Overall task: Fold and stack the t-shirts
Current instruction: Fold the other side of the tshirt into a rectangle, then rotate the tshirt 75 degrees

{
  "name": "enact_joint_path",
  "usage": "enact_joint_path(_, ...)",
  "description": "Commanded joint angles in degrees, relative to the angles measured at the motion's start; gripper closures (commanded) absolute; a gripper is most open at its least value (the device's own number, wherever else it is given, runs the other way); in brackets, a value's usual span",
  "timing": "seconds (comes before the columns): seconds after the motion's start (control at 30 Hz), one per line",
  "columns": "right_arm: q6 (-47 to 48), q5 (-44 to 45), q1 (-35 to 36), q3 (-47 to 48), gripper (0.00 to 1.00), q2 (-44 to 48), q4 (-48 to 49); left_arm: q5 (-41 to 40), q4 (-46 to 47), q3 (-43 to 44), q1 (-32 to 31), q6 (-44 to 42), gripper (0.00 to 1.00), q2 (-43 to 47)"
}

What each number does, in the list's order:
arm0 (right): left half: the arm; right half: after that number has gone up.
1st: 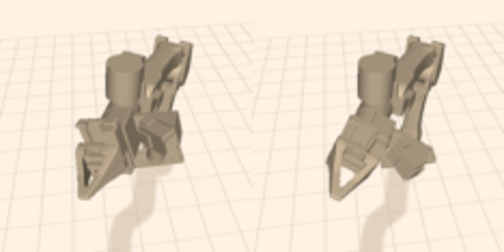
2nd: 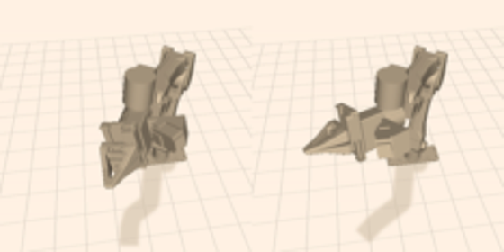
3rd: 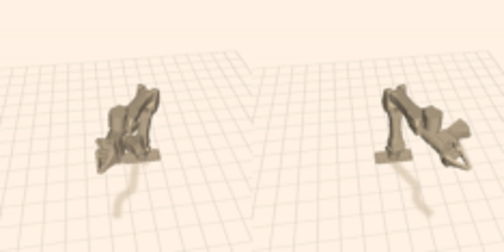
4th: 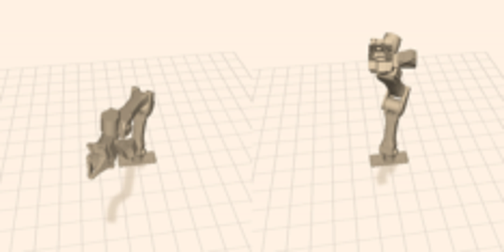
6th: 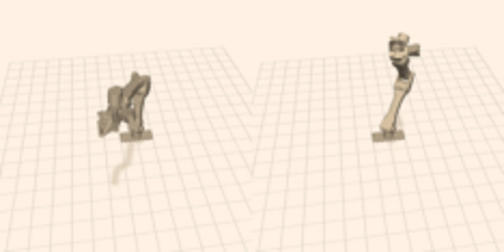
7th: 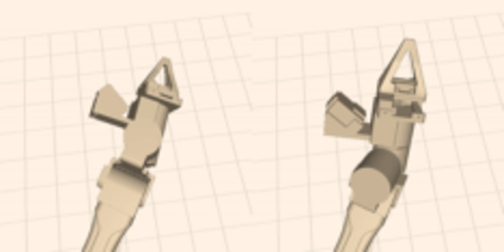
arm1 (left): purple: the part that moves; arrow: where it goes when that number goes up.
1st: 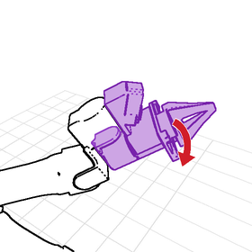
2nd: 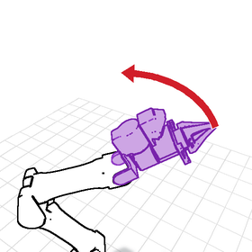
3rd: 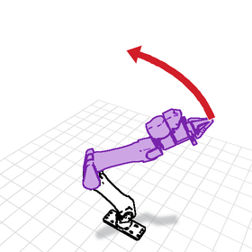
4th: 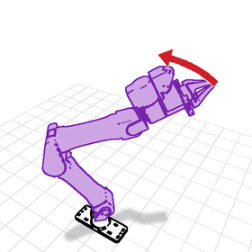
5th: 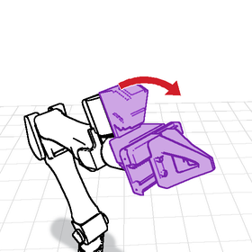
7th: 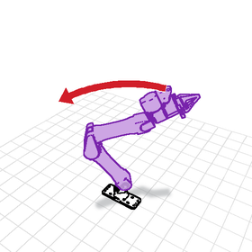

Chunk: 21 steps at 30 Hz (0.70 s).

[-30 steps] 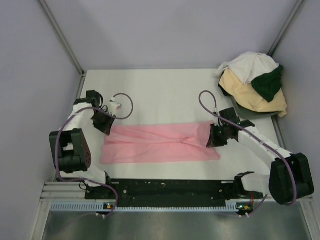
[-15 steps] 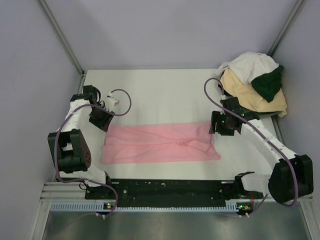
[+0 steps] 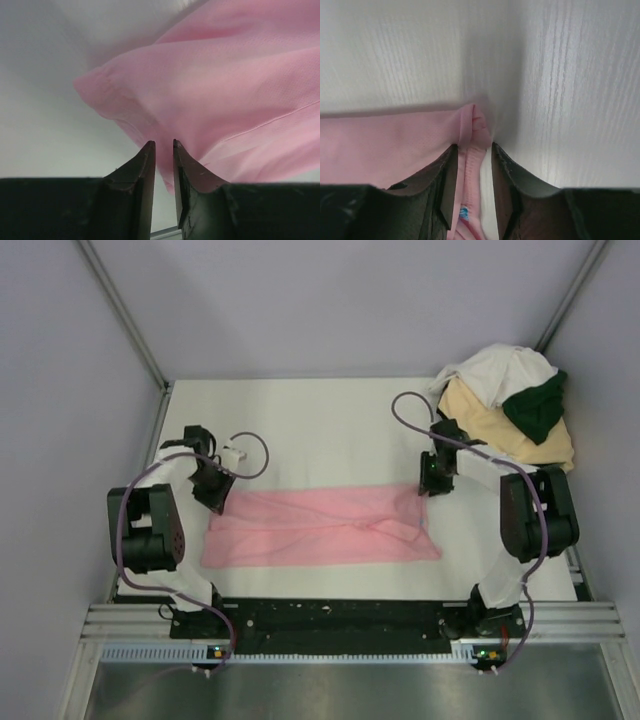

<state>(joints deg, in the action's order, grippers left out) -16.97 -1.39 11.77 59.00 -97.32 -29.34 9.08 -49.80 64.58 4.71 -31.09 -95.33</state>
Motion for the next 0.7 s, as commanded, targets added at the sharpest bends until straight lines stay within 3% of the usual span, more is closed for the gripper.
enact_joint_path(0.0, 0.71, -2.73, -0.78, 3.83, 0.74, -3.84, 3.59, -1.17, 0.93, -4.71, -0.05, -0.28, 0.80, 0.31)
enact_joint_path(0.03, 0.71, -3.79, -0.70, 4.97, 0.80, -5.15, 3.68, -1.78, 0.93, -5.85, -0.05, -0.81, 0.85, 0.75)
enact_joint_path(0.17, 0.71, -4.50, -1.05, 11.38, 1.00, -10.16, 3.50, -5.47, 0.23, -10.07, -0.05, -2.83, 0.87, 2.43)
enact_joint_path(0.27, 0.71, -7.30, -1.49, 19.28, 1.00, -15.69, 2.80, -6.71, -1.08, -12.54, -0.14, -4.67, 0.85, 4.18)
enact_joint_path(0.37, 0.36, -14.23, -1.49, 29.99, 1.00, -22.72, 2.45, -2.24, -4.24, -14.39, -0.93, -7.66, 0.82, 7.08)
enact_joint_path(0.57, -3.85, -20.58, -1.49, 55.75, 1.00, -39.16, -1.41, 2.25, -9.52, -20.10, -10.76, -13.38, 0.75, 15.86)
enact_joint_path(0.67, -3.42, -20.32, -1.57, 64.11, 0.89, -40.93, -3.79, 3.14, -13.03, -19.32, -10.86, -13.99, 0.69, 19.29)
